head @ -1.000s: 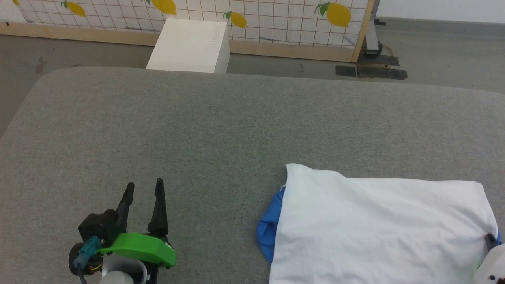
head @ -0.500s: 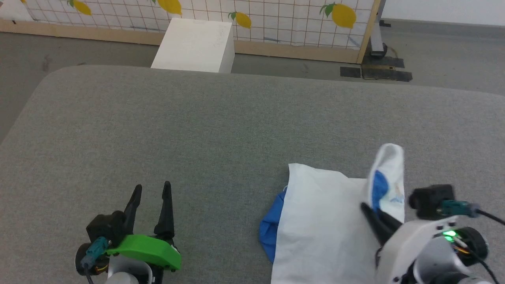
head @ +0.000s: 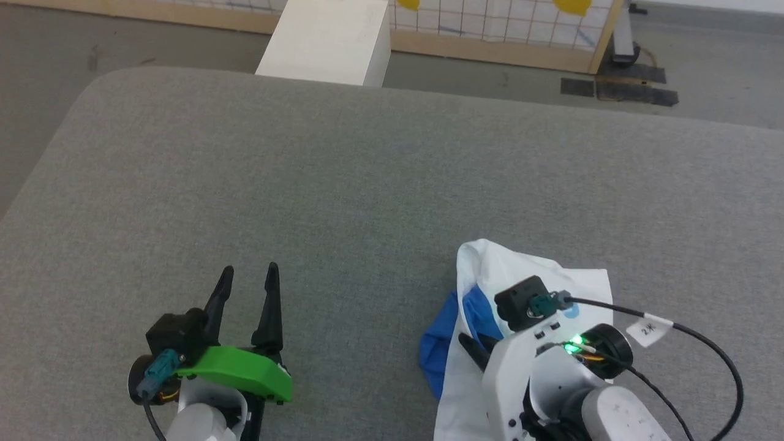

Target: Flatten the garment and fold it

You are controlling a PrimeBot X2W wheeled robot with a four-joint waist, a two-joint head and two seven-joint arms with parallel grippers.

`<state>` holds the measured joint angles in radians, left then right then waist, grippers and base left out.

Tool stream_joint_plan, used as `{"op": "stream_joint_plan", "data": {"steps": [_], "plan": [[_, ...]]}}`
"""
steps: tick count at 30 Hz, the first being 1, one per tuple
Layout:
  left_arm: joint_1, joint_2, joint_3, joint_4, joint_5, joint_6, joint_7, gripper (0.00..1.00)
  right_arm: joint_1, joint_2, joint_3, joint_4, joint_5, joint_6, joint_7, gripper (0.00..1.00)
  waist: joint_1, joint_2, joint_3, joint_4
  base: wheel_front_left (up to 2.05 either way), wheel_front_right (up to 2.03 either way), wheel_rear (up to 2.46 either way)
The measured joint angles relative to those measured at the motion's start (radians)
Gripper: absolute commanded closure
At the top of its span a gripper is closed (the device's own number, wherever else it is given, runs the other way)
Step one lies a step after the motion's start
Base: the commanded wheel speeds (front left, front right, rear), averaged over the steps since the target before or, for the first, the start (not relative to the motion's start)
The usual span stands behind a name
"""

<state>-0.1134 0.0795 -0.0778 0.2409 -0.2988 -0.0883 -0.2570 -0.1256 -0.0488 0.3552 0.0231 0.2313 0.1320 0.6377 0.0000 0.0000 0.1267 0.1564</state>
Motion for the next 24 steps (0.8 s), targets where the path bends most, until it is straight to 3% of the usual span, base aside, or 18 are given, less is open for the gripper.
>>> {"op": "stream_joint_plan", "data": {"steps": [1,2,8,14,20,21,24], "plan": [[-0.001,-0.001,0.0,0.0,0.001,0.0,0.0,0.0,-0.009,0.0,-0.001,0.021,0.002,0.0,-0.005,0.6,0.0,0.0,0.005,0.003,0.0,0.0,0.0],[-0.001,-0.003,0.0,0.0,0.001,0.0,0.0,0.0,-0.02,-0.001,-0.002,0.044,0.013,0.0,-0.012,0.01,0.0,0.0,0.011,0.007,0.0,0.0,0.0],[-0.002,-0.007,0.009,0.002,0.002,0.0,0.0,0.0,-0.043,-0.001,0.01,0.078,0.132,0.0,-0.083,0.0,0.0,0.0,0.021,0.016,0.0,0.0,0.0],[-0.001,-0.01,0.023,0.001,0.007,0.0,0.0,0.0,-0.041,0.001,-0.027,-0.047,0.276,0.0,-0.316,0.0,0.0,0.0,0.0,-0.006,0.0,0.0,0.0],[0.0,-0.011,0.027,-0.007,0.012,-0.003,0.0,0.0,0.024,0.0,-0.214,-0.147,0.252,0.0,-0.551,0.0,0.0,0.0,-0.018,-0.038,0.0,0.0,0.0],[0.001,-0.012,0.025,-0.007,0.015,-0.003,0.0,0.0,0.079,0.0,-0.312,-0.143,0.247,0.0,-0.616,0.0,0.0,0.0,-0.025,-0.051,0.0,0.0,0.0],[0.002,-0.013,0.026,-0.008,0.015,-0.003,0.0,0.0,0.123,-0.002,-0.384,-0.096,0.236,0.0,-0.628,0.0,0.0,0.0,-0.031,-0.062,0.0,0.0,0.0]]}}
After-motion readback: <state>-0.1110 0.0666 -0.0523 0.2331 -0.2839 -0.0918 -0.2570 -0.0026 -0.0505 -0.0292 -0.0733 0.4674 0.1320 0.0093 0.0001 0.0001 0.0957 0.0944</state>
